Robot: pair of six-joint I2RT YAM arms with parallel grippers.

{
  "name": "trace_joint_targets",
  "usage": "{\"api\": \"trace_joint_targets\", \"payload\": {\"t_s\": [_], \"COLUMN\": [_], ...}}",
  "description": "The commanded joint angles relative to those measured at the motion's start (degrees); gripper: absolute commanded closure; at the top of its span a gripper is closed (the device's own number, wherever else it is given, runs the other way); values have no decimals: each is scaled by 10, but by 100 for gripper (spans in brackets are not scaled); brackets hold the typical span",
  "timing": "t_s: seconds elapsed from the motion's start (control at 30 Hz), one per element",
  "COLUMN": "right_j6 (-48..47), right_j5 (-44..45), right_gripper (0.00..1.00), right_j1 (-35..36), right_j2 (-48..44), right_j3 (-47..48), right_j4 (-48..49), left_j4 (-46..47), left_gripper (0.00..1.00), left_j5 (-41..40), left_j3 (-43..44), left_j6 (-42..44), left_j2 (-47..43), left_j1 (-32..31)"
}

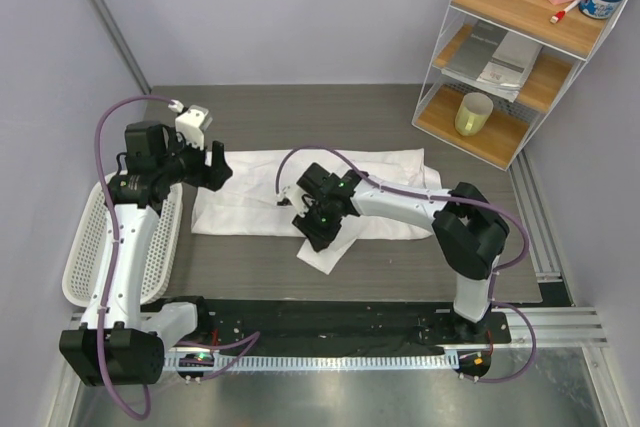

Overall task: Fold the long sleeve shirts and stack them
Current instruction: Fold the shirt

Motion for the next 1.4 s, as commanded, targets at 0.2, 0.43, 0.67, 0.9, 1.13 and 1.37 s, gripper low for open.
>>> {"api": "trace_joint_targets", "payload": {"t_s": [0.2,0.43,0.67,0.9,1.13,1.37], "right_j6": [3,-10,8,48,137,178], "right_j5": [87,151,116,-6,-75,-72], "right_gripper": [32,61,99,99,99,99], "right_j1": [56,81,71,-11,-67,-80], "right_j2": [21,88,78,34,20,84], "right_j3": [-44,-87,-29,111,161,233], "right_j4": [45,67,19,-12,59,132], "left_j4": [21,15,11,21,34,38], "left_gripper": [25,25,25,25,25,24], "left_j5": [3,-8,-10,1,1,31], "left_j3": [7,13,15,17,16,15], "left_j6": [-16,-1,-1,-17,-37,-67], "left_j2": [0,-8,1,11,12,40], "left_j1": [2,1,3,3,11,38]}}
